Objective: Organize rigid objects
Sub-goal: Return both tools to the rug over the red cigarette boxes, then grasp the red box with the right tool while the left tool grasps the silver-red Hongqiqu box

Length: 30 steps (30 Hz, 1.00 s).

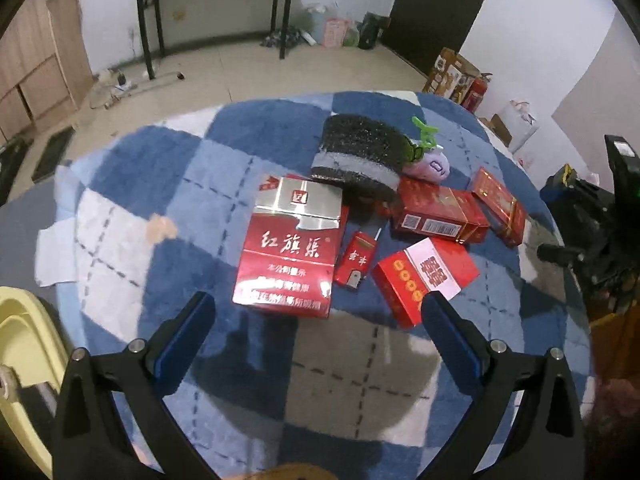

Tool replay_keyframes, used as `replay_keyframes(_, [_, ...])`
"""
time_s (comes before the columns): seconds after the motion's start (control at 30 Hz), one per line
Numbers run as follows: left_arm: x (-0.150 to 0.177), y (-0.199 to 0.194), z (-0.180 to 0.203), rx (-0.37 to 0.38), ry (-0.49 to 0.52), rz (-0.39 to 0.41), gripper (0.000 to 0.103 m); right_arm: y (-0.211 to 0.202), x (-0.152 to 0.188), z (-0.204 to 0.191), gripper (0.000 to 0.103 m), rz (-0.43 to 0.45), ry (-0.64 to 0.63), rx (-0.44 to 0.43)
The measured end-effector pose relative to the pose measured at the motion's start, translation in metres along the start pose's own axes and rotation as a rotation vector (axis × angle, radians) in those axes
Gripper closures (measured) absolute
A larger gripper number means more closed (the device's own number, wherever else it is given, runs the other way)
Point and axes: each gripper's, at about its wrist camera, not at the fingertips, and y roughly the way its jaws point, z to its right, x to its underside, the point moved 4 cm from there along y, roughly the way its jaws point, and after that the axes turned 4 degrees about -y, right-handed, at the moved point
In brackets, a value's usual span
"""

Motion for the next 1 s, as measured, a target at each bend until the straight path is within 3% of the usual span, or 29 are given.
replay_keyframes(0.1, [-0.007, -0.004, 0.003, -0.001, 0.039, 0.027, 0.001, 0.003, -0.003, 0.002, 0.000, -0.007, -0.006, 0.010])
replay_keyframes(0.23, [-0.014, -0.002, -0.006, -0.009, -0.007, 0.036, 0.001, 0.011, -0.008, 0.005, 0.000, -0.013, 0.034, 0.000])
replay_keyframes(0.37, [-0.019, -0.001, -0.002, -0.130, 0.123, 0.098, 0.001, 0.023, -0.011, 0.002, 0.001, -0.034, -0.028, 0.018])
replay_keyframes(0.73, [-0.017, 0.035, -0.013, -0.056, 0.093, -0.022, 0.003, 0.044, -0.013, 0.012, 0.005, -0.039, -0.010, -0.021])
replay_keyframes(0.97, [-0.020, 0.044, -0.009, -0.068, 0.116, -0.011, 0.005, 0.066, -0.013, 0.012, 0.005, -0.075, -0.025, -0.011])
replay_keyframes(1.0, [-0.021, 0.047, -0.008, -0.058, 0.113, -0.022, 0.009, 0.069, -0.013, 0.013, 0.009, -0.083, -0.022, -0.003])
